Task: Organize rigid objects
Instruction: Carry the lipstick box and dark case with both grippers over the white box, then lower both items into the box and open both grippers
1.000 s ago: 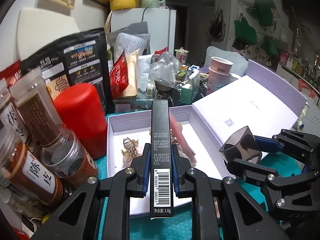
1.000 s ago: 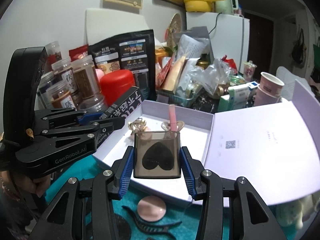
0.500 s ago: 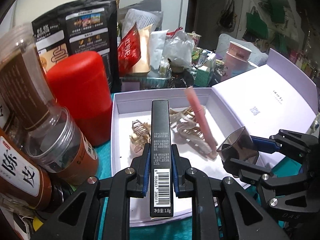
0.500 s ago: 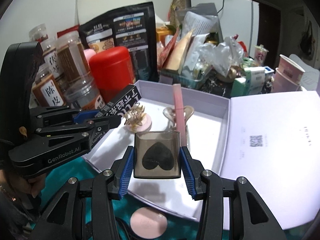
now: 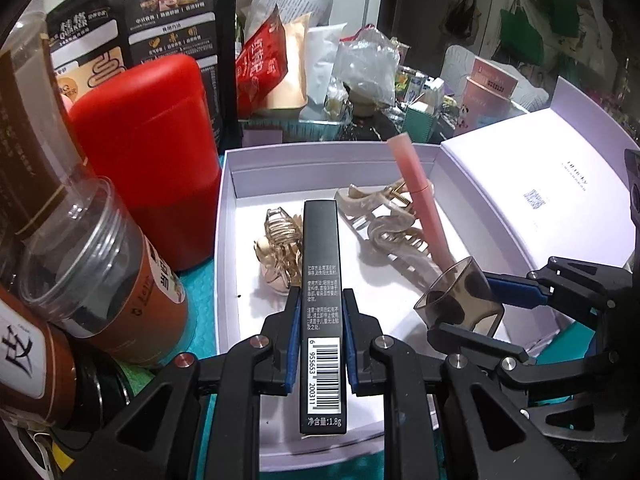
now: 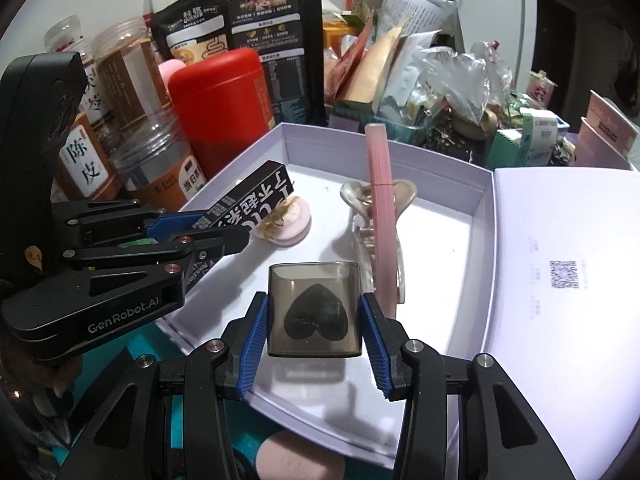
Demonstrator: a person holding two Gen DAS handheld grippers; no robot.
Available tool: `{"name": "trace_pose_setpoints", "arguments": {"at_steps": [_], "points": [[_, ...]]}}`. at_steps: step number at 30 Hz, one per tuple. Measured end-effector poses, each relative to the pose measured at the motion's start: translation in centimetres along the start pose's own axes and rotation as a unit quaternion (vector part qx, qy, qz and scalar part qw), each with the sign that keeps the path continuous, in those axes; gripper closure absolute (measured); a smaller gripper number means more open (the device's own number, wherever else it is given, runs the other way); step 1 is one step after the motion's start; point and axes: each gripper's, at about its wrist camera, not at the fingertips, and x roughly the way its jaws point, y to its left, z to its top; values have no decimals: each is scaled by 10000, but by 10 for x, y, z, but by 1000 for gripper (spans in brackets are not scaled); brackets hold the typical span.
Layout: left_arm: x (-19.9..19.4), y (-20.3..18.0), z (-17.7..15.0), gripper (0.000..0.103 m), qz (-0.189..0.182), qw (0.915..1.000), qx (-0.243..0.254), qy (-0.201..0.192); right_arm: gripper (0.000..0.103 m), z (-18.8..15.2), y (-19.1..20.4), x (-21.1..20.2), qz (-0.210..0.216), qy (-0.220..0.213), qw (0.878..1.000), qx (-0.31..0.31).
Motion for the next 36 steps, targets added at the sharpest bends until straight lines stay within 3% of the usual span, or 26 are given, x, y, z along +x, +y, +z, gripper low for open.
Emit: {"name": "trace_pose_setpoints", "arguments": {"at_steps": [7,19,24,36], "points": [[13,2,1,85,-14,9996,-146,259,58,-1,-3,12,-30,132,9999,45],[14,1,2,85,232,9991,-112,324,57,-2,-5,17,-129,246,9995,126],[14,-1,3,85,322,9988,-54,351,50,0,-4,10,-184,185,9996,130],[8,-4,4,85,341,9981,-163,485,45,-1,-3,-16,-293,39,9994,207]]}}
